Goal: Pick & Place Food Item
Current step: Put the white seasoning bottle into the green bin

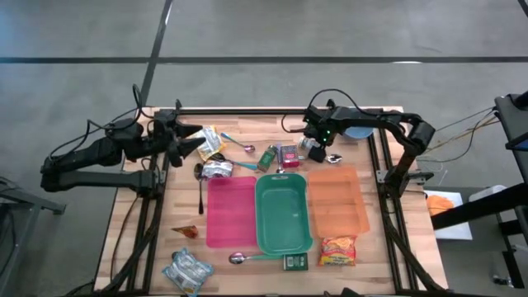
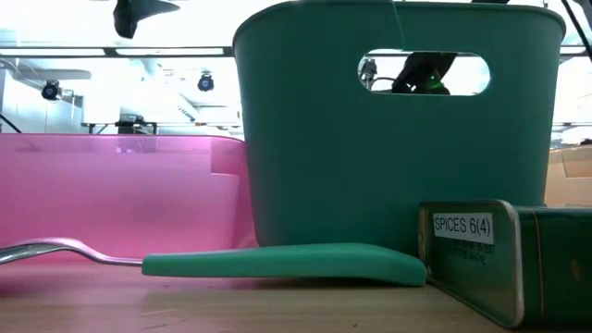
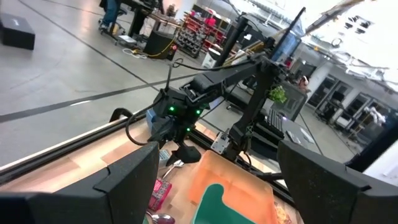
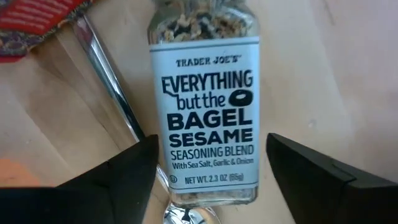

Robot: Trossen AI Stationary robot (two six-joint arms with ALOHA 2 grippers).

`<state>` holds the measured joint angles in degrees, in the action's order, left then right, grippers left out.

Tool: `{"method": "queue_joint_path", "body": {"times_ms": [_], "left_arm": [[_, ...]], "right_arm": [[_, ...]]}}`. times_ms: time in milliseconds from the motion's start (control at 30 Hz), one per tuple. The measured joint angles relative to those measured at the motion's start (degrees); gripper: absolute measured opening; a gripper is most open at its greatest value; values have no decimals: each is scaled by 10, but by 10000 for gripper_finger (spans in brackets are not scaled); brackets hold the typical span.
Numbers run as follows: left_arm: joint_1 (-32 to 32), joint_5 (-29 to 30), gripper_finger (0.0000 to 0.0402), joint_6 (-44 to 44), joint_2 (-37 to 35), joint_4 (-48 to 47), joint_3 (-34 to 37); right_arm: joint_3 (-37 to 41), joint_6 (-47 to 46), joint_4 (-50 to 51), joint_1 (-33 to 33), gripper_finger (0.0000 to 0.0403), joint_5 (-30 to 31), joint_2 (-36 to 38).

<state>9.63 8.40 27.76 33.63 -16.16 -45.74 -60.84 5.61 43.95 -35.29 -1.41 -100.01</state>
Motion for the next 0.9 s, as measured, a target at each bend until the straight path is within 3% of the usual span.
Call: {"method": "queue_joint_path", "body": {"times_ms": [200, 500, 667, 900], "left_arm": [[0, 16, 330, 13, 0, 0, 0], [0, 17, 330, 19, 0, 0, 0], [0, 17, 330, 65, 4, 0, 0], [0, 17, 330, 183, 57, 48, 0]], "right_arm": [[9, -5, -19, 0, 189, -1, 1], [7, -10, -15, 0, 189, -3, 2], [-11, -11, 26, 0, 189, -3, 23], [-29, -28, 65, 6, 189, -3, 112]]}}
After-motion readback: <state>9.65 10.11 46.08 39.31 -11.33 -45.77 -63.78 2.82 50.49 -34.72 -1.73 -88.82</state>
